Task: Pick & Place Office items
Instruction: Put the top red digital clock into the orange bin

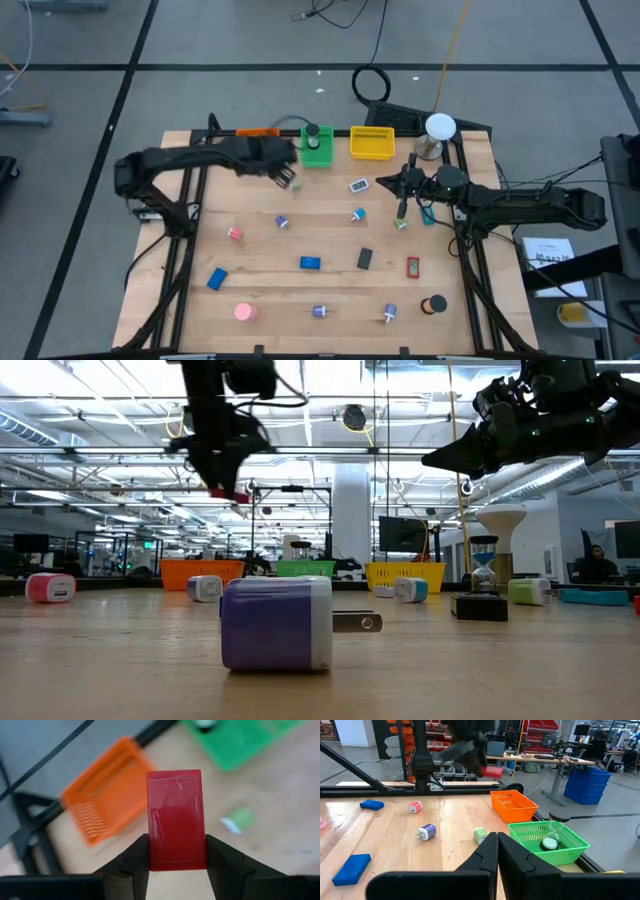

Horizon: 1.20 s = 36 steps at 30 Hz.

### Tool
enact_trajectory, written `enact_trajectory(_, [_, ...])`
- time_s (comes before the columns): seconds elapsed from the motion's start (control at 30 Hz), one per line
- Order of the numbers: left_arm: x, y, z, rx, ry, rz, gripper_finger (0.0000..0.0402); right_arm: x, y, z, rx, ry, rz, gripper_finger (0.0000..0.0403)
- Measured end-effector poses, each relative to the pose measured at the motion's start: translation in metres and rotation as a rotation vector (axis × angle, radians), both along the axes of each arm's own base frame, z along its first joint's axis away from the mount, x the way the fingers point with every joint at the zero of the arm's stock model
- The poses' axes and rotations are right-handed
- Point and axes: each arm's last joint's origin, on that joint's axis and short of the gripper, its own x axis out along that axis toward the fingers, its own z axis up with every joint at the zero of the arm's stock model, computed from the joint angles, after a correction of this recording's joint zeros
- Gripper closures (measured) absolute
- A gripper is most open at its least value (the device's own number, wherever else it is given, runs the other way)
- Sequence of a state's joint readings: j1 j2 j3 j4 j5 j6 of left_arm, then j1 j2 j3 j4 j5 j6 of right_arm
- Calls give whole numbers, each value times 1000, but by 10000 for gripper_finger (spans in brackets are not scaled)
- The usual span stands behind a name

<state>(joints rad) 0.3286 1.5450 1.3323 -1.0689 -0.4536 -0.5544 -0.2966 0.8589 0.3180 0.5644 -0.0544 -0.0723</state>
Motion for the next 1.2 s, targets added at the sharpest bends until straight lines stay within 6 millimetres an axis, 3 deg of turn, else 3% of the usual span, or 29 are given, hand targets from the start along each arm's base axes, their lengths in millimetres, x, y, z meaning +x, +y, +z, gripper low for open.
enact_trajectory(0.1, [-20, 24, 4, -7, 8, 118, 244, 0, 0, 0, 4, -2, 0, 403])
enact_trajectory(0.17, [-29, 40, -4, -17, 20, 170, 243, 0, 0, 1, 5, -7, 0, 403])
enact_trajectory(0.37, [-57, 88, -58, -99, -127, 260, 242, 1, 2, 1, 1, -14, 13, 403])
enact_trajectory(0.5, [-79, 112, -83, -96, -234, 350, 242, 1, 3, 2, -4, -20, 18, 403])
enact_trajectory(0.7, [-93, 122, -93, -105, -276, 404, 241, 1, 3, 3, -10, -35, 18, 403])
enact_trajectory(1.2, [-91, 129, -124, -121, -273, 427, 241, 1, 3, 5, -7, -48, 20, 403])
